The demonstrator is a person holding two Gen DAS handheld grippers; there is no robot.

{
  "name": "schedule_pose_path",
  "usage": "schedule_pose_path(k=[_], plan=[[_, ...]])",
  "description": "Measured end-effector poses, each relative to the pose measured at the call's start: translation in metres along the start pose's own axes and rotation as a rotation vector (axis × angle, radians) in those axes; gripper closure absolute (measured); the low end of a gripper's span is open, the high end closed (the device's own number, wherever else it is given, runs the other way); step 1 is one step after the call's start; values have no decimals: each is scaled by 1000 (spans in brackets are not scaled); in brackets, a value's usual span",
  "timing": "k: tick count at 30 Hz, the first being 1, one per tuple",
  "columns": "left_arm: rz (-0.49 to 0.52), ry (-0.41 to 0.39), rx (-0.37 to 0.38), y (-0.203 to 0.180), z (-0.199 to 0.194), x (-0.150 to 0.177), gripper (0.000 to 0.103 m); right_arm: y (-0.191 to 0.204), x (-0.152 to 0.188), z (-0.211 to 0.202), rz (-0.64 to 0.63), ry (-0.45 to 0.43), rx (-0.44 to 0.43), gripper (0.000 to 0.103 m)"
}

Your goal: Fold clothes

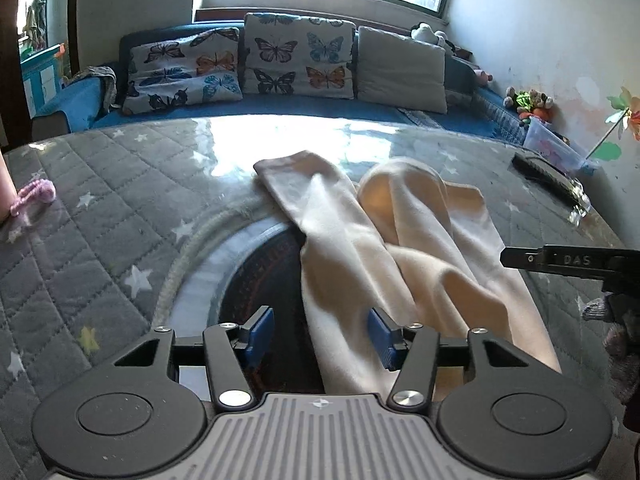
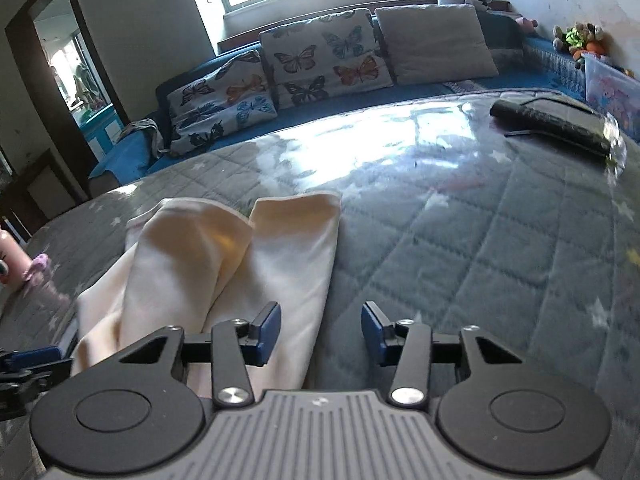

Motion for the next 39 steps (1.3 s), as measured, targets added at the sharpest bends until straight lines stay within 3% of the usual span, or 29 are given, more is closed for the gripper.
schedule_pose_path(k=[5,9,11,12,13,15,17,27,33,39], plan=[[-15,1,9,3,6,-10,46,0,-15,18,-33,-9,22,64],[-14,22,19,2,14,-7,48,2,-23,28,-56,-16,31,94],[-15,29,33,1,16,-6,58,1,-22,28,-56,-20,35,99],[-16,30,40,1,16,-5,69,0,-21,27,-56,-22,36,100],[-18,30,45,1,16,-5,81,-1,-21,26,-55,-25,39,101],[-21,21,50,1,13,-5,93,-6,-20,19,-48,-37,46,101],[-25,8,49,3,9,-6,97,-16,-19,7,-28,-57,63,101],[-56,-39,35,14,-18,-6,100,-72,-5,-68,12,-136,186,102],[-46,-57,16,21,-33,2,101,-99,35,-116,16,-133,270,102],[-73,-44,-13,48,-55,16,101,-131,67,-140,31,-101,356,103]])
Point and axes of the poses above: each gripper's, at about its wrist camera, not at the fingertips, and z roughly the way its jaws point, y to its left, x to its underside, the point moved 10 cm from there along z, roughly the way its jaws point, and after that the axes turned 7 degrees about -z, right-handed, at the moved point
